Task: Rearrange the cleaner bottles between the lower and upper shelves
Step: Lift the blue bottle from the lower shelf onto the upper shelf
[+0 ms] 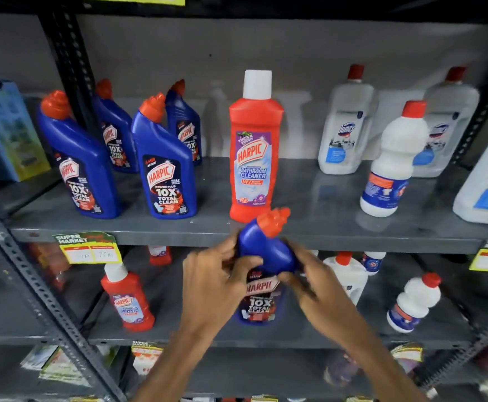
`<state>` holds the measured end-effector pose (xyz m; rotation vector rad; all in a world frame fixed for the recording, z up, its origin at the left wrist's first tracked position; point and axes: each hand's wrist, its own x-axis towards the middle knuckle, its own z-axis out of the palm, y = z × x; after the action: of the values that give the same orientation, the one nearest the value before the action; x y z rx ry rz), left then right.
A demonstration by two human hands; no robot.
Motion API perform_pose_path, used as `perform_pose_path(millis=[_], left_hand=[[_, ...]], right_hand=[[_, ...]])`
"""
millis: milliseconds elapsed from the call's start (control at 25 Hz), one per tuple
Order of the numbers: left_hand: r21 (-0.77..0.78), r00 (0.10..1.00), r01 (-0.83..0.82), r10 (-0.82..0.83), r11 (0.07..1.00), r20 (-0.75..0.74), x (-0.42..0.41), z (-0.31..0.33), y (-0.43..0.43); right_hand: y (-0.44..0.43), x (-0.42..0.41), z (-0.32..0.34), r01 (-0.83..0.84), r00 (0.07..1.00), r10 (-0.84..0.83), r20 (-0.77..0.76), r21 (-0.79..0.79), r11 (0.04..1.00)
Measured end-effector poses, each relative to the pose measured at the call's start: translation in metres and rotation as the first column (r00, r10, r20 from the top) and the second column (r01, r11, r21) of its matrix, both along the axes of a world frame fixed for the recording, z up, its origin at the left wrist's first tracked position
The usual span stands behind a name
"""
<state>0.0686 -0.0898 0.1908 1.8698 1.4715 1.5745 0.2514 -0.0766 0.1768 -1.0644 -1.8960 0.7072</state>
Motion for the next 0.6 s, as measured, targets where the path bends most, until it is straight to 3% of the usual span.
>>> perform_pose_path(millis=[240, 600], left_hand=[[0.228, 0.997, 0.038, -0.053, 0.973, 0.06, 0.051, 0.106, 0.036], [0.116, 0.997, -0.074, 0.069, 0.991, 0.044, 0.107, 0.113, 0.113]], right_hand=[[0.024, 0.041, 0.104, 0.14, 0.989, -0.129, -0.07, 0.187, 0.972], [0.098, 0.069, 0.111, 0.229, 0.973, -0.227, -0.033, 0.153, 0.961]])
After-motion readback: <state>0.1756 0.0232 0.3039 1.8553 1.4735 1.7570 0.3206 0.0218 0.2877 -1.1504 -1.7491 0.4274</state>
